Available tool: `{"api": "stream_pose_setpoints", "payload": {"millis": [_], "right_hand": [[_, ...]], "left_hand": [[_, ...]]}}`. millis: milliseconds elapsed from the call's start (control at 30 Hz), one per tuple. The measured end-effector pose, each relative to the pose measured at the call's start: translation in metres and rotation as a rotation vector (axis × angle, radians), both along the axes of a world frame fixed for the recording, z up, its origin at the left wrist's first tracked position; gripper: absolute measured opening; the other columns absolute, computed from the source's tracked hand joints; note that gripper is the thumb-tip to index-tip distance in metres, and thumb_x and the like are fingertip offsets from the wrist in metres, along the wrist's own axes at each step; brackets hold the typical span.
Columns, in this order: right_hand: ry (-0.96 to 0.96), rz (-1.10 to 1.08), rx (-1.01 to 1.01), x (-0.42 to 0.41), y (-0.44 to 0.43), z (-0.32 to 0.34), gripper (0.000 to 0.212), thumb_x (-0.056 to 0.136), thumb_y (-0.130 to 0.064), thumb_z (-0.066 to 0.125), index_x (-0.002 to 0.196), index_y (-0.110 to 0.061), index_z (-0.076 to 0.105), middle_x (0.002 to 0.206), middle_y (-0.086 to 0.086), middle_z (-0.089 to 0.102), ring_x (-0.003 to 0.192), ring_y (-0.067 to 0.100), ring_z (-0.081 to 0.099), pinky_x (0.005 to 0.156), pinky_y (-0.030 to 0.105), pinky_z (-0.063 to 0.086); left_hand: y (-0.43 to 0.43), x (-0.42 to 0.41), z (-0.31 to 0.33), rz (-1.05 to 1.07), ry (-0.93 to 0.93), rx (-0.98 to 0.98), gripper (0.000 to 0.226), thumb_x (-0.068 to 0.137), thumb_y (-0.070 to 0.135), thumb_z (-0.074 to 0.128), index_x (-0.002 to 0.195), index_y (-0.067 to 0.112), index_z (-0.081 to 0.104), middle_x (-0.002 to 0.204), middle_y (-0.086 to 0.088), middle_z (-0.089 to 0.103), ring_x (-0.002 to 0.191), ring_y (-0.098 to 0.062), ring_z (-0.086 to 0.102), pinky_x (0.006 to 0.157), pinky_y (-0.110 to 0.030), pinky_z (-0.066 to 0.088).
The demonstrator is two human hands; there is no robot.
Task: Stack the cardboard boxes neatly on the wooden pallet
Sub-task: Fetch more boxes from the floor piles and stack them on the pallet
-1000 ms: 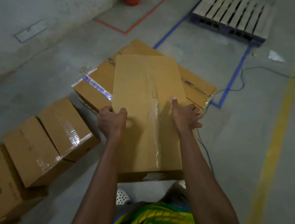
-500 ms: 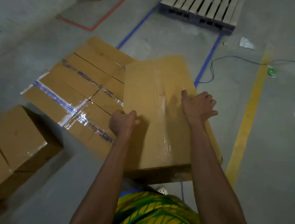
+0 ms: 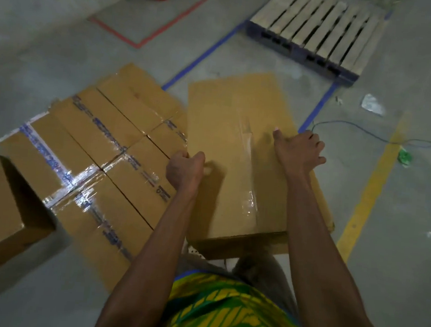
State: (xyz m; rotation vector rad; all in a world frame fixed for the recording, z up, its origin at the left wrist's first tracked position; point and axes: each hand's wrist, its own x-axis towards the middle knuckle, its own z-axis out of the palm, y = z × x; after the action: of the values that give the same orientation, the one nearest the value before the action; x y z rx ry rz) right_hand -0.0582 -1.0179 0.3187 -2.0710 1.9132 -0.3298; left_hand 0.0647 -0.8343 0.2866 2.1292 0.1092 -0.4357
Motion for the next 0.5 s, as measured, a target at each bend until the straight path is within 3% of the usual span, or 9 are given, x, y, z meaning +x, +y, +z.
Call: {"api": "stream_pose_setpoints", "payload": {"millis": [167,233,300,367,500], "right_hand": [[0.008,0.118,0.047,0.052,-0.074,-0.012,0.084,0.086,-0.066,0.056,0.137,0.0,0.046,0.14,0.017,0.048,0.135,0.036,0.037,0.103,0.056,0.033],[0.013,0.219,0.066,0.079,-0.1,-0.026,0.085,0.085,-0.067,0.056,0.137,0.0,0.046,0.14,0.017,0.047,0.134,0.036,0.037,0.102,0.056,0.034],[0.043,0.321,0.096,0.104,-0.122,-0.036,0.086,0.085,-0.068,0.055,0.138,-0.001,0.045,0.141,0.017,0.046,0.133,0.036,0.037,0.102,0.056,0.033],[0.066,0.385,0.129,0.126,-0.133,-0.045,0.086,0.084,-0.068,0.057,0.137,-0.001,0.045,0.14,0.017,0.046,0.133,0.037,0.038,0.102,0.055,0.034],[0.082,0.494,0.12,0.176,-0.135,-0.064,0.085,0.083,-0.069,0.058,0.133,-0.001,0.047,0.137,0.017,0.047,0.129,0.038,0.039,0.099,0.054,0.034]], "left_hand": [[-0.061,0.025,-0.005,0.14,-0.006,0.022,0.032,0.074,0.033,0.069,0.078,0.002,0.065,0.073,-0.005,0.062,0.064,-0.02,0.052,0.053,-0.031,0.036],[-0.08,0.035,-0.014,0.215,0.002,0.017,0.022,0.076,0.035,0.07,0.072,0.015,0.061,0.082,-0.005,0.068,0.073,-0.022,0.061,0.06,-0.032,0.044],[-0.095,0.039,-0.016,0.294,0.027,0.023,0.023,0.079,0.034,0.071,0.07,0.028,0.051,0.087,-0.001,0.064,0.08,-0.022,0.059,0.066,-0.03,0.042],[-0.101,0.041,-0.022,0.343,0.043,0.031,0.016,0.077,0.035,0.072,0.078,0.023,0.061,0.091,0.001,0.065,0.084,-0.021,0.06,0.068,-0.029,0.041],[-0.101,0.057,-0.04,0.446,0.096,0.009,0.044,0.064,0.042,0.065,0.098,0.016,0.071,0.097,0.001,0.067,0.091,-0.022,0.062,0.078,-0.033,0.051]]}}
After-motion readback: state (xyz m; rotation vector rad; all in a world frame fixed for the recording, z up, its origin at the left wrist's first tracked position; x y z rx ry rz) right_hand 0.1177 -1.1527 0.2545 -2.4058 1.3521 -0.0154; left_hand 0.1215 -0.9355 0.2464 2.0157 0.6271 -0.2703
